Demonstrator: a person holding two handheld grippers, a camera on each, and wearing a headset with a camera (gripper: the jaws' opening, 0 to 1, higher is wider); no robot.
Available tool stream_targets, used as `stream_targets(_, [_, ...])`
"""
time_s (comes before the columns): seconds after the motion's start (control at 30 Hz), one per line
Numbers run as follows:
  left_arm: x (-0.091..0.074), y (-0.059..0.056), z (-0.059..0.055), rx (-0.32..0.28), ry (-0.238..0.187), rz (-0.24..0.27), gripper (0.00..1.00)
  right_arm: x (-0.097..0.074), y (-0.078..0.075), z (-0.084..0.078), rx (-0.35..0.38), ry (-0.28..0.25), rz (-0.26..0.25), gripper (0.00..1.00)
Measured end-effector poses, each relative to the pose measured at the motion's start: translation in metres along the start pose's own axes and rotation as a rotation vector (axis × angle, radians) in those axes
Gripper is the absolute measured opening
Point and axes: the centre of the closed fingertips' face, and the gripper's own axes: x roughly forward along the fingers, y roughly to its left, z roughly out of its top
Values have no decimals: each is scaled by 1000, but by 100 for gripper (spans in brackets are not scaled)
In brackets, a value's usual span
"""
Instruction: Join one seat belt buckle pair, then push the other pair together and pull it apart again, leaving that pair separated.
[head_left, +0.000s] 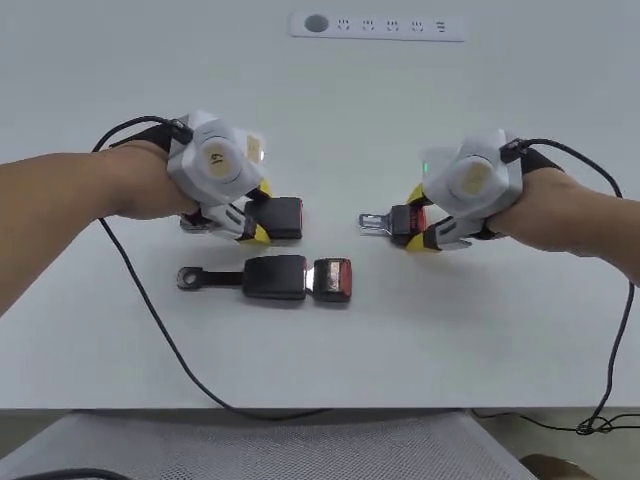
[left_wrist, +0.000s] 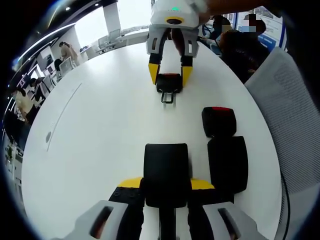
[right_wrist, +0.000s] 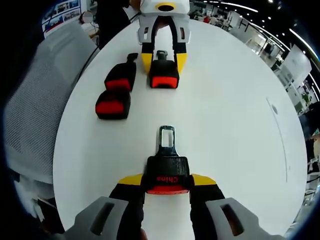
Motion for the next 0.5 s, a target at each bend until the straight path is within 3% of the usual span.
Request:
stream_targets(0.23, [0, 0, 0, -2, 4, -3, 33, -8, 2, -9, 11, 8, 4, 32])
stream_targets(0.5, [0, -1, 1, 18, 11, 3, 34, -4, 0, -10, 21, 11, 13, 32])
